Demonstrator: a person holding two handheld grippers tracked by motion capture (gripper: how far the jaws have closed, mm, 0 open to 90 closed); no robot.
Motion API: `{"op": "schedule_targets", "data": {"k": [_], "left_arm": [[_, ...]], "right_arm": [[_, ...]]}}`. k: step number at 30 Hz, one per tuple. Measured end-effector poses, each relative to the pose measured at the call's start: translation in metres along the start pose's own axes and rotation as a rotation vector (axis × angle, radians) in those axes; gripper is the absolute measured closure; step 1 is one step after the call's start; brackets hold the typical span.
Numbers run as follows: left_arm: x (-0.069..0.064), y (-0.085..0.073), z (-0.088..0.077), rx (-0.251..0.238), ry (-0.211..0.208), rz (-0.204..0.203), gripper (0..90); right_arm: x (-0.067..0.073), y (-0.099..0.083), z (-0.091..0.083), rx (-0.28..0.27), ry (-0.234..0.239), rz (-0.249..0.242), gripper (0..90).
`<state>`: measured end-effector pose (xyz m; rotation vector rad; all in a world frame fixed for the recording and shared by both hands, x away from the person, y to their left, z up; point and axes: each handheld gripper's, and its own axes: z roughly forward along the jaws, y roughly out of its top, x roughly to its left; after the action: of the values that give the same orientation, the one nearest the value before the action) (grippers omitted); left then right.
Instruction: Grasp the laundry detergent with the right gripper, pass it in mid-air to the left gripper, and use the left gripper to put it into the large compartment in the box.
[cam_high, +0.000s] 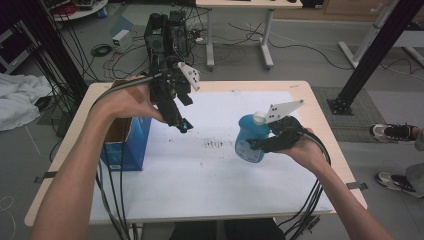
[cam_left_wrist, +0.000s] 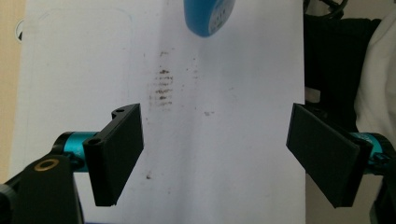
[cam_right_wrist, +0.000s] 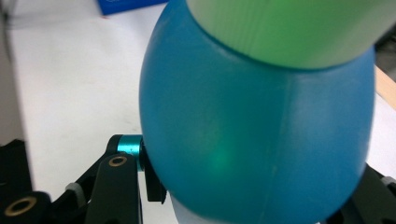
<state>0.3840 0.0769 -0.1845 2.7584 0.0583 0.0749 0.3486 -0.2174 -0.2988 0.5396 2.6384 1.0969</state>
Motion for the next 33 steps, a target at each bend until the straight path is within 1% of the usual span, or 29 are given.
{"op": "schedule_targets", "data": {"k": [1,2,4,5,6,7,8,9,10,11,12,13,14,15,16,17,19,20,21,24,26,27,28,29,30,31,32,33], "left_arm": [[0.000,0.003,0.001,0.003,-0.001,0.005,18.9],[0.001,0.005,0.003,-0.002,-0.005,0.014,18.9],[0.001,0.010,0.007,-0.011,-0.013,0.020,18.9],[0.001,0.012,0.009,-0.019,-0.016,0.022,18.9],[0.002,0.015,0.010,-0.020,-0.020,0.032,18.9],[0.001,0.018,0.012,-0.020,-0.023,0.032,18.9],[0.001,0.020,0.014,-0.023,-0.029,0.037,18.9],[0.000,0.023,0.017,-0.037,-0.036,0.040,18.9],[-0.001,0.025,0.018,-0.034,-0.040,0.044,18.9],[-0.002,0.027,0.020,-0.042,-0.049,0.048,18.9],[-0.003,0.029,0.022,-0.043,-0.055,0.054,18.9],[-0.005,0.031,0.024,-0.047,-0.054,0.054,18.9],[-0.006,0.033,0.026,-0.049,-0.061,0.054,18.9],[-0.007,0.034,0.028,-0.047,-0.065,0.055,18.9],[-0.009,0.036,0.030,-0.046,-0.069,0.057,18.9],[-0.009,0.037,0.033,-0.043,-0.069,0.064,18.9],[-0.009,0.040,0.039,-0.039,-0.074,0.063,18.9],[-0.010,0.040,0.042,-0.041,-0.074,0.062,18.9],[-0.010,0.041,0.045,-0.047,-0.078,0.059,18.9],[-0.012,0.045,0.051,-0.051,-0.085,0.061,18.9],[-0.013,0.047,0.054,-0.049,-0.089,0.064,18.9],[-0.013,0.049,0.055,-0.047,-0.087,0.073,18.9],[-0.015,0.050,0.056,-0.048,-0.092,0.060,18.9],[-0.015,0.051,0.057,-0.048,-0.092,0.063,18.9],[-0.015,0.053,0.058,-0.050,-0.090,0.071,18.9],[-0.015,0.054,0.059,-0.054,-0.089,0.071,18.9],[-0.015,0.054,0.060,-0.059,-0.087,0.075,18.9],[-0.015,0.055,0.061,-0.060,-0.088,0.077,18.9]], "right_arm": [[0.001,0.003,0.001,-0.001,0.026,-0.018,45.5],[0.001,0.005,0.002,-0.009,0.034,-0.049,45.5],[0.003,0.011,0.005,-0.016,0.078,-0.092,45.5],[0.004,0.013,0.006,-0.017,0.093,-0.109,45.5],[0.006,0.016,0.008,-0.017,0.115,-0.119,45.5],[0.007,0.018,0.009,-0.016,0.133,-0.136,45.5],[0.008,0.021,0.011,-0.020,0.147,-0.148,45.5],[0.009,0.023,0.012,-0.018,0.157,-0.154,45.5],[0.010,0.026,0.014,-0.019,0.174,-0.179,45.5],[0.011,0.027,0.016,-0.010,0.172,-0.169,45.5],[0.011,0.028,0.018,-0.003,0.180,-0.196,45.5],[0.013,0.030,0.021,-0.007,0.183,-0.195,45.5],[0.015,0.031,0.023,0.000,0.185,-0.182,45.5],[0.016,0.032,0.024,0.002,0.190,-0.188,45.5],[0.016,0.033,0.026,-0.002,0.194,-0.211,45.5],[0.018,0.033,0.027,0.012,0.216,-0.198,45.5],[0.019,0.035,0.029,0.001,0.219,-0.194,45.5],[0.018,0.036,0.030,-0.010,0.218,-0.210,45.5],[0.020,0.036,0.029,0.004,0.226,-0.182,45.5],[0.019,0.039,0.031,-0.011,0.219,-0.206,45.5],[0.019,0.039,0.031,-0.012,0.216,-0.201,45.4],[0.019,0.039,0.031,-0.009,0.211,-0.201,45.4],[0.019,0.039,0.031,-0.011,0.214,-0.199,45.3],[0.019,0.039,0.031,-0.013,0.210,-0.202,45.4],[0.020,0.039,0.031,0.005,0.228,-0.187,45.4],[0.019,0.039,0.031,-0.004,0.236,-0.205,45.4],[0.020,0.039,0.031,-0.002,0.238,-0.197,45.3],[0.019,0.040,0.031,-0.013,0.235,-0.211,45.4]]}}
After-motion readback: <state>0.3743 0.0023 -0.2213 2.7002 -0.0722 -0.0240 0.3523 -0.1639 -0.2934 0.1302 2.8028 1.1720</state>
